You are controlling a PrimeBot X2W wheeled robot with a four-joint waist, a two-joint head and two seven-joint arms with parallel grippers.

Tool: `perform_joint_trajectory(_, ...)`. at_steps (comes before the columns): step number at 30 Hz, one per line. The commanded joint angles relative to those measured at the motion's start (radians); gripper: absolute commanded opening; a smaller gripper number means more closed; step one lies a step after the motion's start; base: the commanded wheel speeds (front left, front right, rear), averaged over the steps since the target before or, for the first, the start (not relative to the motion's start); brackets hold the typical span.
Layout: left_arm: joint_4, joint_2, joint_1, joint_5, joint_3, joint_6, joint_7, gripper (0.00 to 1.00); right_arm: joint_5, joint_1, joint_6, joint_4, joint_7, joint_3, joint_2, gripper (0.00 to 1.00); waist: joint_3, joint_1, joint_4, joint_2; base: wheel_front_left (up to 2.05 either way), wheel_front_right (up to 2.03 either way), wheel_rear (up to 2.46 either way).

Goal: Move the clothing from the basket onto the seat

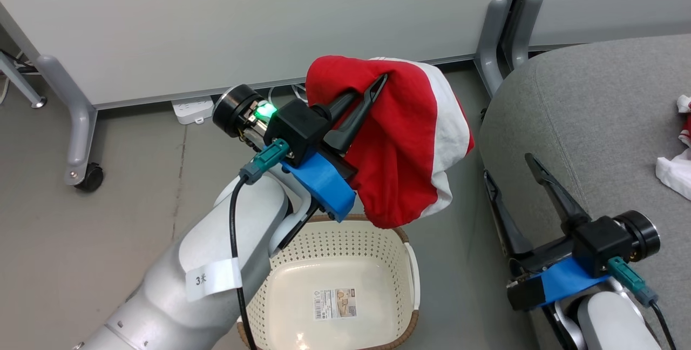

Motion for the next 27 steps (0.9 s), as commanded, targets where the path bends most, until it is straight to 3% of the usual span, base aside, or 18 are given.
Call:
perform_joint_trajectory(1,-0.005,-0.002,0.003,0.004,0.002,-0.002,-0.005,0.0,0.009,-0.011,0.0,-0.001,-0.004,0.018,-0.015,1.0,0.001,0.0001,0.002,-0.0001,0.0,0.0,0.0)
perform_joint_trajectory(13,-0.021,-0.023,0.008,0.025,-0.013,-0.002,-0.005,0.0,0.052,-0.126,0.0,0.052,-0.004,0.18,-0.109,1.0,0.016,0.0001,0.024,-0.0001,0.0,0.0,0.0)
perform_joint_trajectory(27,-0.061,-0.04,-0.002,0.035,-0.047,-0.002,-0.005,0.0,0.131,-0.273,0.0,0.184,-0.004,0.299,-0.165,1.0,0.034,0.0001,0.058,-0.0001,0.0,0.0,0.0)
